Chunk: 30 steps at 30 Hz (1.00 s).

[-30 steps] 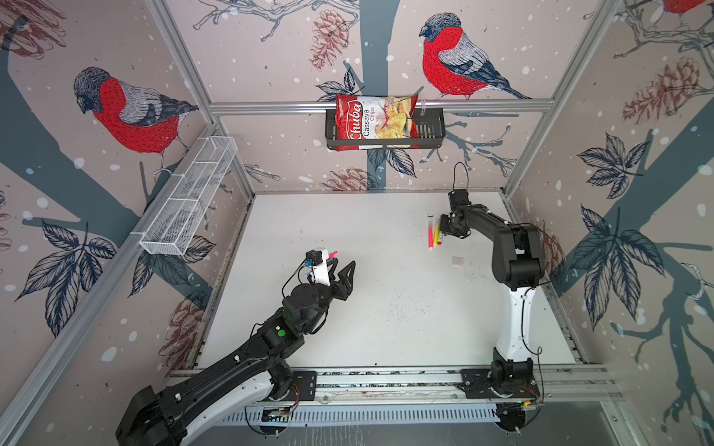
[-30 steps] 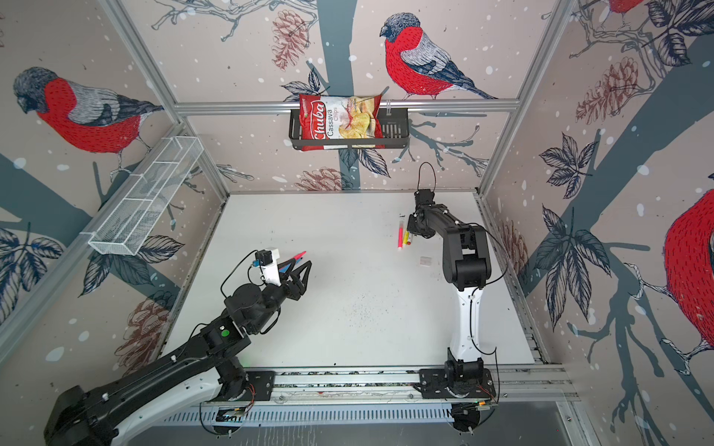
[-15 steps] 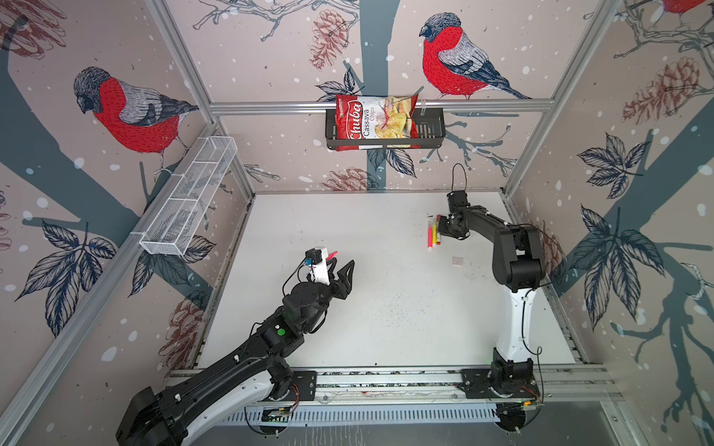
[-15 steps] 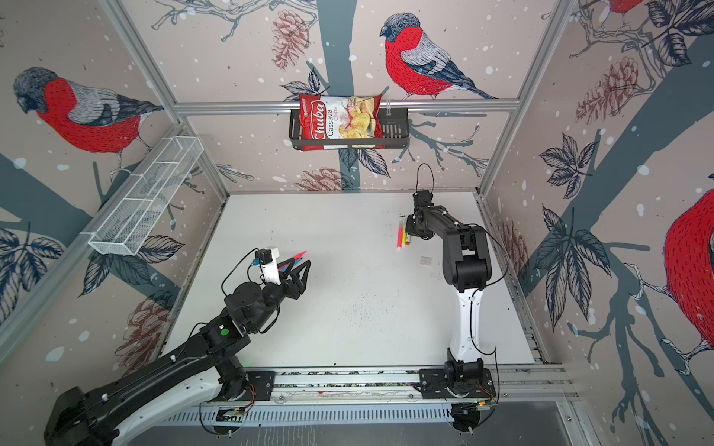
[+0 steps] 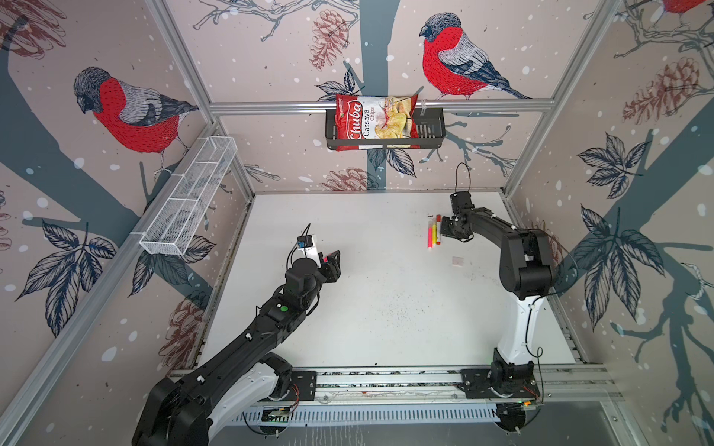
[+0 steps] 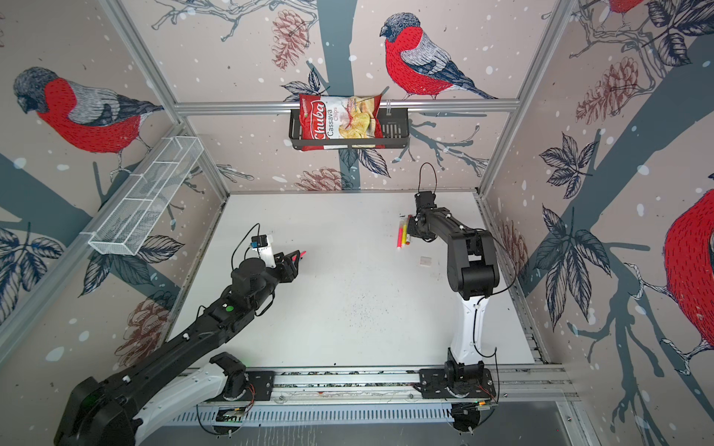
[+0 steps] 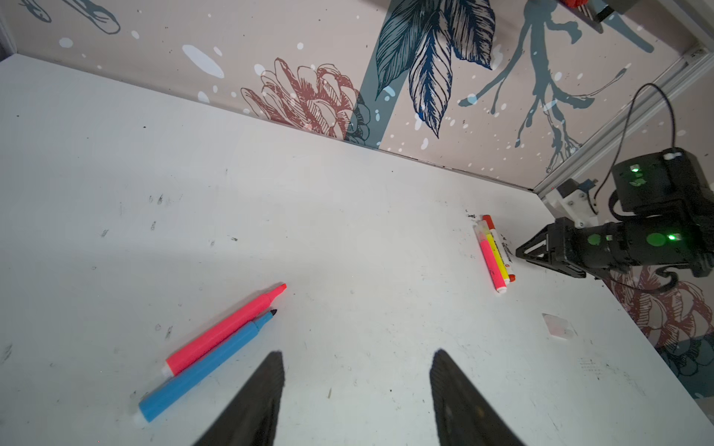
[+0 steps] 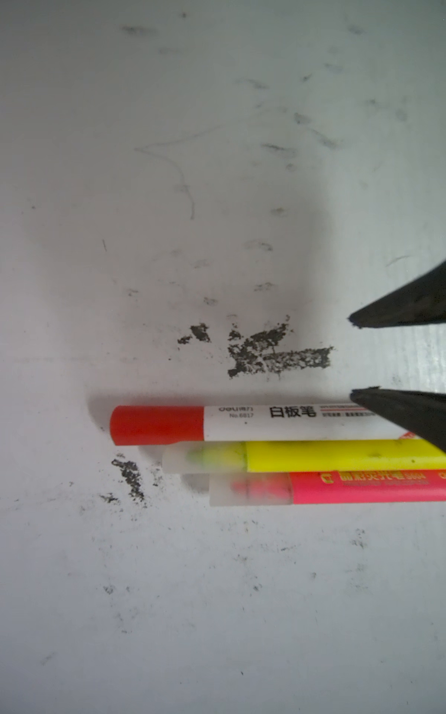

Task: Insert the pens into the pen caps
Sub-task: 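Move the left gripper down over the blue marker beside the pink marker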

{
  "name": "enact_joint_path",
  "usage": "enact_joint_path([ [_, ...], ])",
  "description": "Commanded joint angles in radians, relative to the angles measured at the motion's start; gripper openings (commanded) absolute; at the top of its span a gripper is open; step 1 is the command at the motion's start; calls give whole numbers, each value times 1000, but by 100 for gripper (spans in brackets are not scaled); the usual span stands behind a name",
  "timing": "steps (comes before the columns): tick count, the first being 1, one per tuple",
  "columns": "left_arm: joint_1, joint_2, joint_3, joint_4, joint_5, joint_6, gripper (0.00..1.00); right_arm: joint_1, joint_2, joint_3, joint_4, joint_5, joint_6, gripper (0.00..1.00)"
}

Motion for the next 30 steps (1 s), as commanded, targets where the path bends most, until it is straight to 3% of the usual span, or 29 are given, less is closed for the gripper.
enact_joint_path([
  [1,62,65,24,15,85,8,61,1,-39,-23,24,12,7,30],
  [6,225,255,58,38,187,27,61,17,-151,-110,70,-16,11,32],
  [9,269,356,100,24,199,23,61,24,-222,-174,120,-72,-17,34],
  [18,287,579,236,-66,158,44,60,15,-379,-312,207,-218,-36,40],
  [30,318,607,219,-128,152,20,61,16,-449,-403,252,-268,-18,41],
])
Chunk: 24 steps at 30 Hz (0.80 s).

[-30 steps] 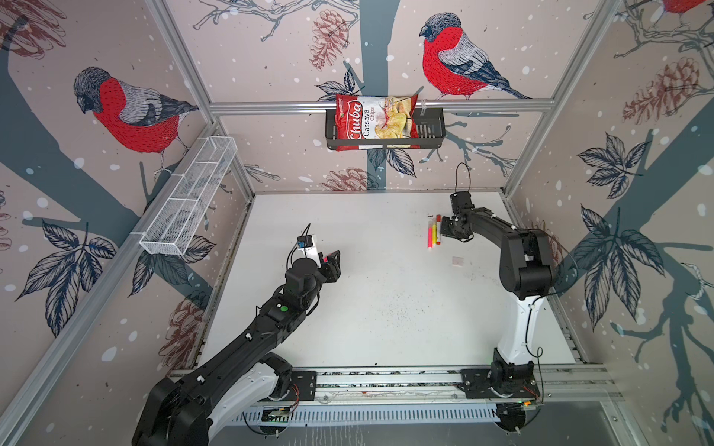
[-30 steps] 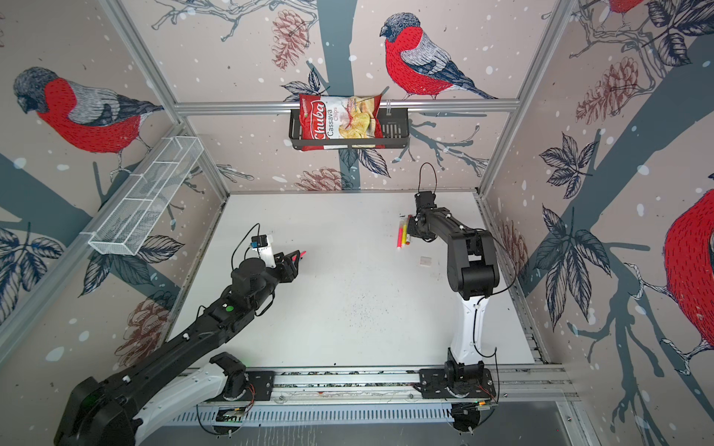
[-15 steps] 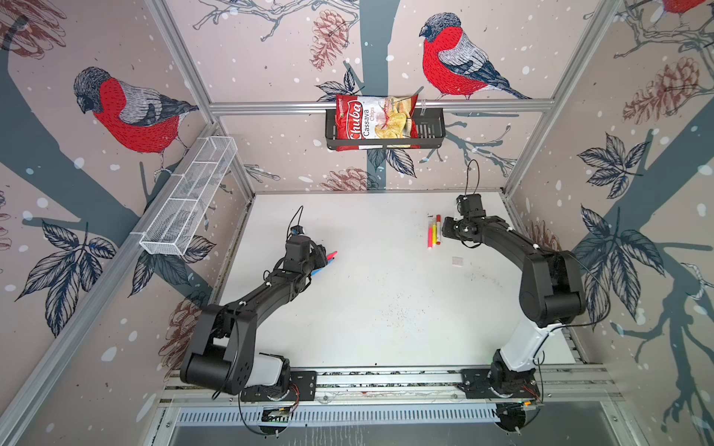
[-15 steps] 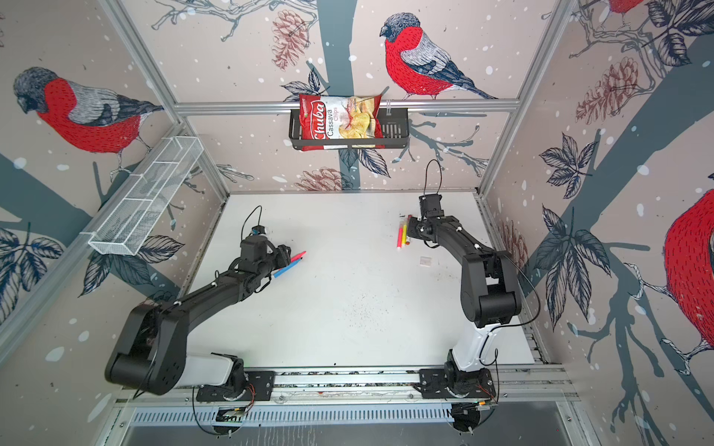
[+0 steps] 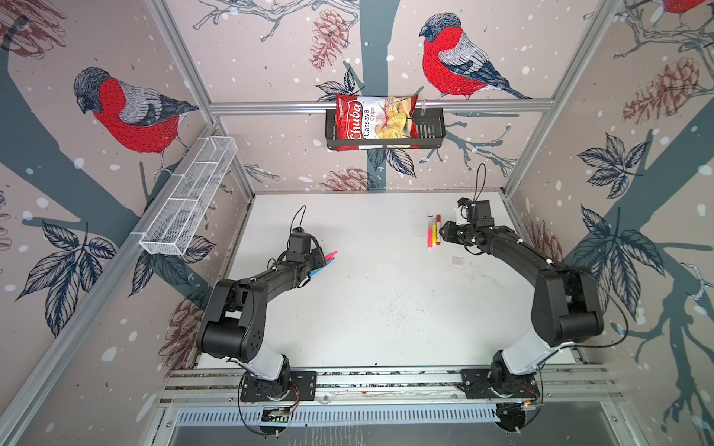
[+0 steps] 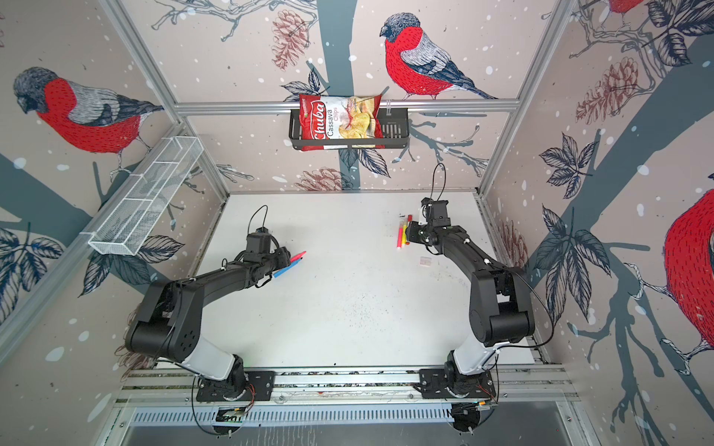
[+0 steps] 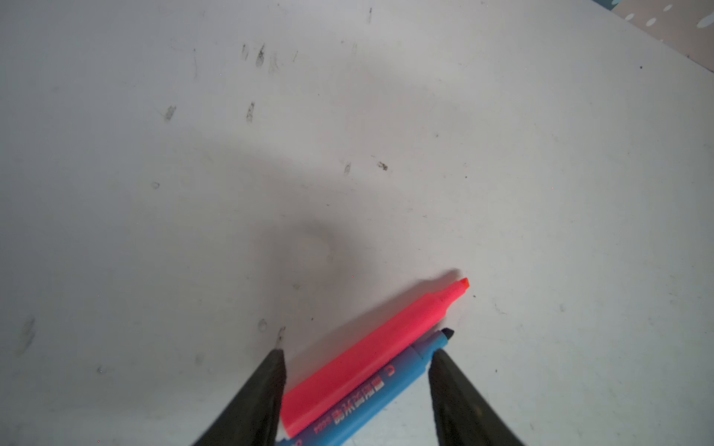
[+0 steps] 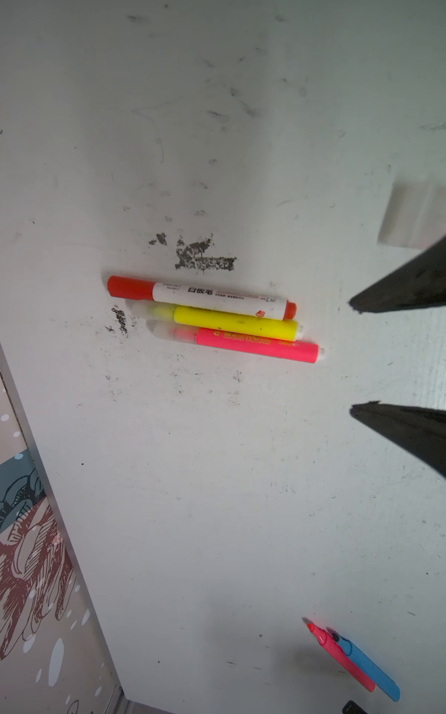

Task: Insert the pens into the pen caps
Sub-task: 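Move the left gripper down over the blue marker beside the pink marker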

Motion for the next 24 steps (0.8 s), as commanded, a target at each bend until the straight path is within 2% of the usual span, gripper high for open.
enact_joint_path([
  [1,2,-21,-22,-33,-20,-19,61,2,-14,-13,46,-31,8,41],
  [7,2,-93,-88,-26,-7,-39,62,3,-23,-33,53,-35,12,41],
  [24,-9,-140,-163,-17,111,-38,60,8,-96,-87,67,-38,21,41],
])
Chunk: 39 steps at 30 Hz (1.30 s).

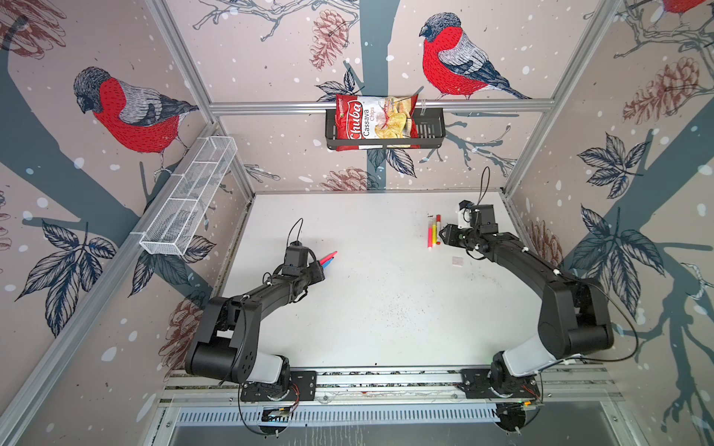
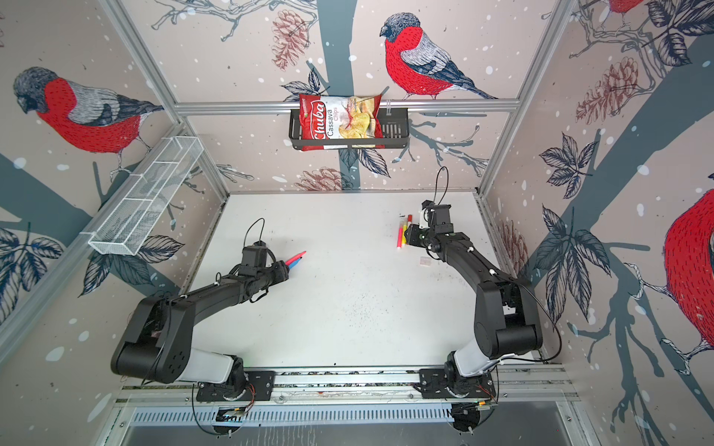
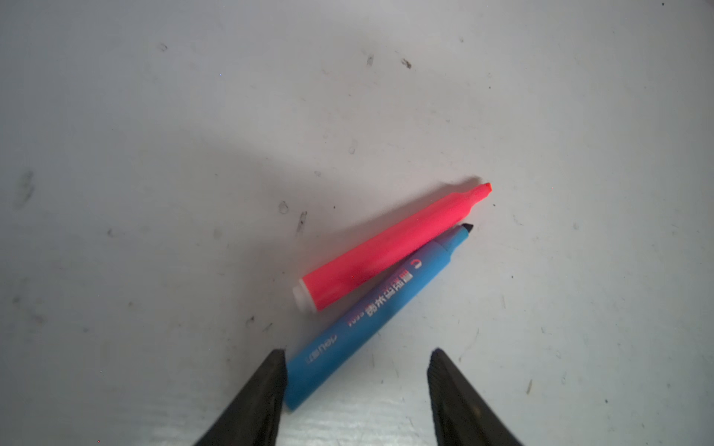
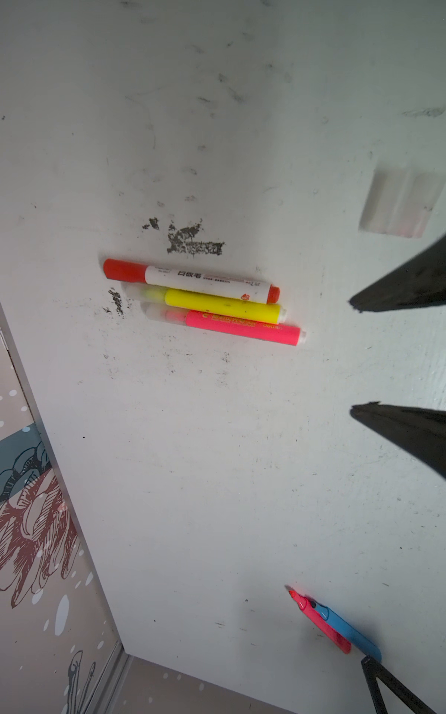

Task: Insert the pens into the pen caps
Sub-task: 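Move the left gripper down over the blue marker beside the pink marker, then close the left gripper on the blue marker and lift it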

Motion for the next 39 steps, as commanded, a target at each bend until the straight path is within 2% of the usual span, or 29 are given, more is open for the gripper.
enact_joint_path([
  [1,-11,-15,-6,4,31,0,60,3,-15,-7,31,-8,13,41],
  [9,-64,-12,3,-21,1,5,58,7,-36,-22,48,-23,18,41],
  [19,-127,83,62,-59,-10,41,52,7,-54,-26,45,-14,16,41],
  [21,-129,91,67,-62,-8,48,47,6,-58,-27,45,-13,17,41],
  [26,-152,106,83,-84,-6,75,23,5,-70,-25,46,-8,22,41],
  [28,-167,110,88,-89,-3,86,18,5,-75,-23,45,-8,25,41],
  [36,-268,55,54,26,65,89,13,4,-99,-34,45,-49,35,42],
  [39,-301,13,35,91,101,82,13,6,-113,-69,88,-135,53,42],
])
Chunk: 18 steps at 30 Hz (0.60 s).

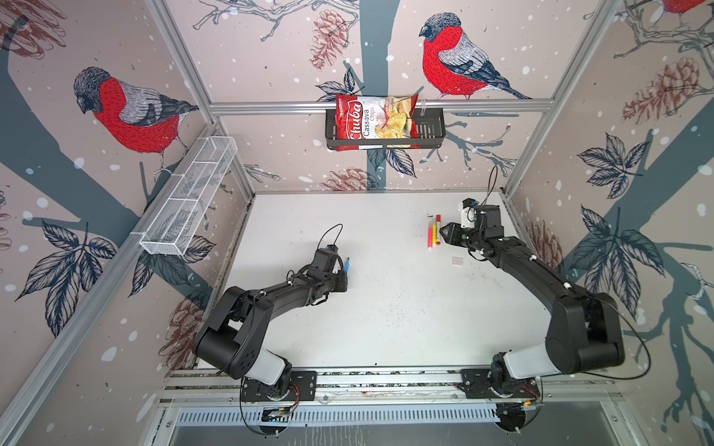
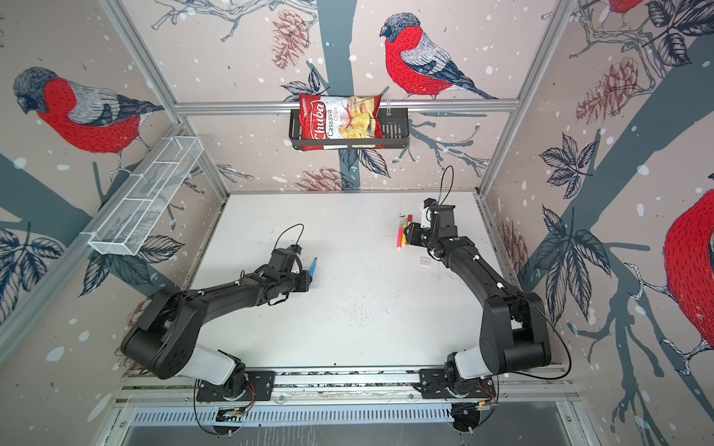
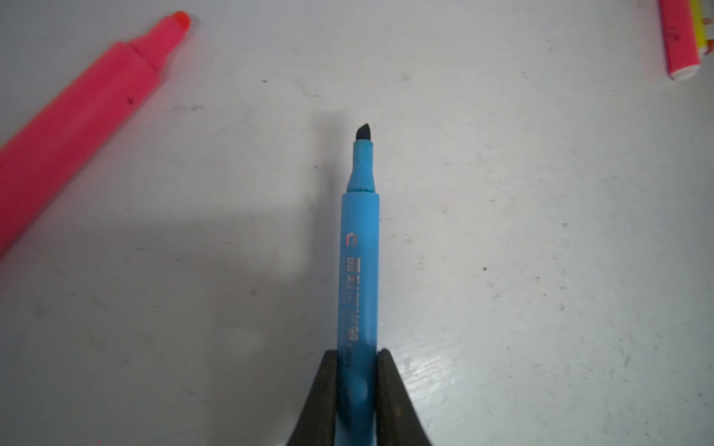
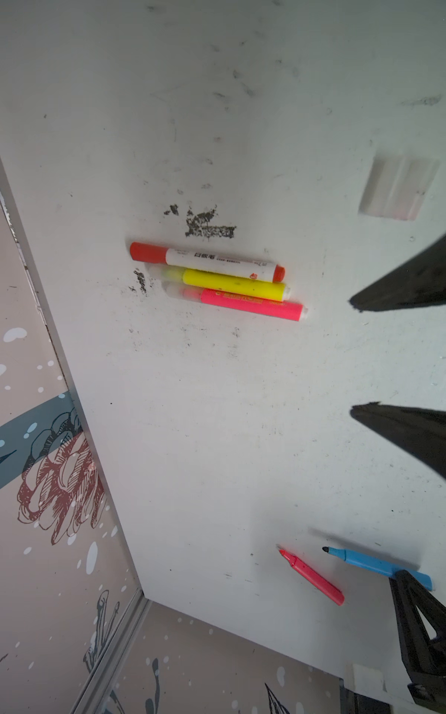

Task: Insert the pens into the pen caps
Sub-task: 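Close the left gripper on the blue marker and lift it, then raise the blue marker with the left gripper while the right gripper moves toward it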

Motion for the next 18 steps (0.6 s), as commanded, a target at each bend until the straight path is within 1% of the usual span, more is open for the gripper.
enact_joint_path([
  [1,-31,-50,-23,125,52,-4,13,3,-12,-31,69,-125,35,43],
  [5,-78,-139,-86,269,100,-16,13,47,4,-94,170,-289,80,46],
  [8,-97,-209,-133,366,127,-32,13,89,7,-173,332,-419,153,49],
  [10,-103,-254,-163,422,136,-53,13,130,5,-218,427,-452,199,52],
  [12,-107,-287,-181,452,135,-70,14,171,3,-235,480,-461,219,54],
  [18,-128,-318,-192,474,137,-86,14,282,27,-220,592,-504,266,58],
])
